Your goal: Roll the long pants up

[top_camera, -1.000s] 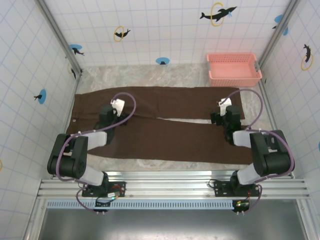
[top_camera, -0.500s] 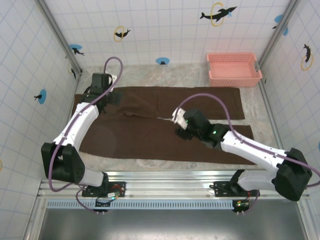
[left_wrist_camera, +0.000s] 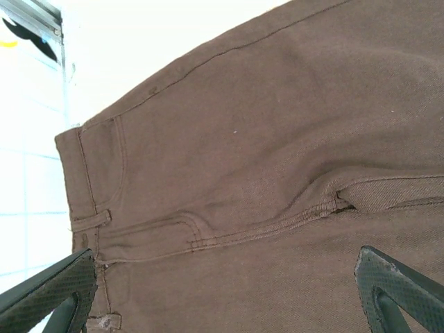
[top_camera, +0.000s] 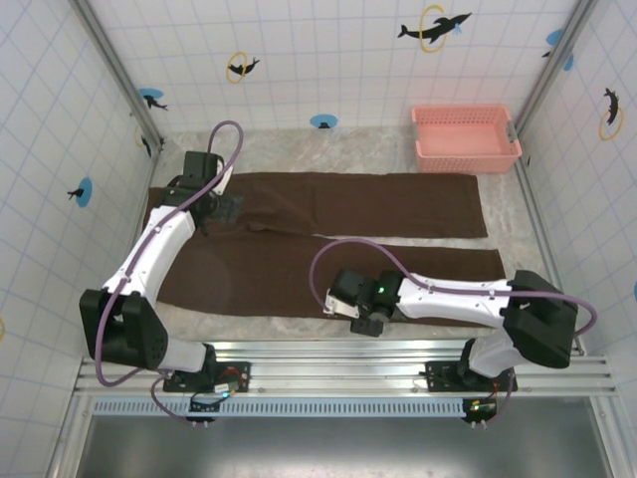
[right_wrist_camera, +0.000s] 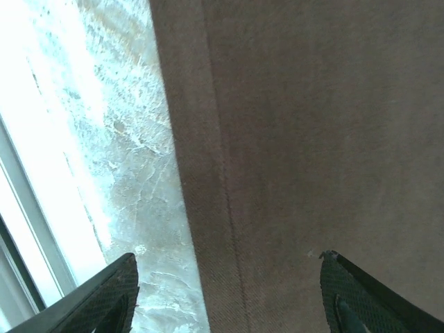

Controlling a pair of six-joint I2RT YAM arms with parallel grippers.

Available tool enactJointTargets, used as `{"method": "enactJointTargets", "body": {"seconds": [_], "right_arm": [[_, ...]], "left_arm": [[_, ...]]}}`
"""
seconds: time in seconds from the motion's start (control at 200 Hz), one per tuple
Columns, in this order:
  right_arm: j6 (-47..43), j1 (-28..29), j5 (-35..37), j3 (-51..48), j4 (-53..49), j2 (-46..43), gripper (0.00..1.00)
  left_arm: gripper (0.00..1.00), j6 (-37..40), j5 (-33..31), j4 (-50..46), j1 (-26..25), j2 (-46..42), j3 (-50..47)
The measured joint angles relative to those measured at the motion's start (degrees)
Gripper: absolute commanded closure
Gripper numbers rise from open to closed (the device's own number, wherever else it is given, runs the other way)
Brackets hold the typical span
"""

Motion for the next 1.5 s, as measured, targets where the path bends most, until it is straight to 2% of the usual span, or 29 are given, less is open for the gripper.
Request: {"method": "enactJointTargets", "body": {"seconds": [0.075,0.26,0.365,0.455,0.53,0.646,0.756,0.881,0.986,1.211,1.501], "right_arm": [[0.15,-0.04,-1.27,1.25,-1.05,3.02,0.37],[-0.04,-0.85,-4.11,6.21,-3.96,11.32,0.56],[-0.7,-2.54,-5.75,7.96,-4.37,13.05,0.71],[-0.39,-5.55,-7.63,8.24,-4.22,13.22,0.9],[-0.66,-8.39,-8.94,8.24,-3.96,12.81,0.98],[-0.2,-10.6,-8.68,8.2,-4.28,10.08,1.0],[-0.28,-11.74,-8.48,9.35,-5.49,5.09,1.0],[-0.68,-15.54,-8.68,14.71,-6.01,2.64,1.0],[-1.14,-18.34,-8.74,17.86,-5.4,2.64,1.0],[-2.38,-22.69,-10.56,20.72,-4.07,4.76,1.0],[-3.02,-24.39,-12.87,22.88,-2.67,7.06,1.0]], "left_arm": [[0.02,0.0,0.0,-0.33,0.0,-0.66,0.0],[0.03,0.0,0.02,-0.68,0.0,-0.92,0.0],[0.03,0.02,0.09,-0.68,0.0,-0.92,0.0],[0.02,0.04,0.28,-0.66,0.0,-0.92,0.0],[0.03,0.24,0.46,-0.61,0.0,-0.92,-0.02],[0.04,0.7,0.48,-0.42,0.0,-0.94,-0.42],[0.13,1.44,1.6,0.09,0.0,-0.98,-1.55],[0.21,2.56,3.78,1.14,-0.57,-1.79,-3.72],[0.22,2.64,4.55,0.92,-3.21,-3.54,-6.16],[0.19,2.64,4.48,-3.5,-12.55,-7.85,-9.09],[0.21,2.34,7.87,-10.86,-14.36,-10.45,-11.61]]}}
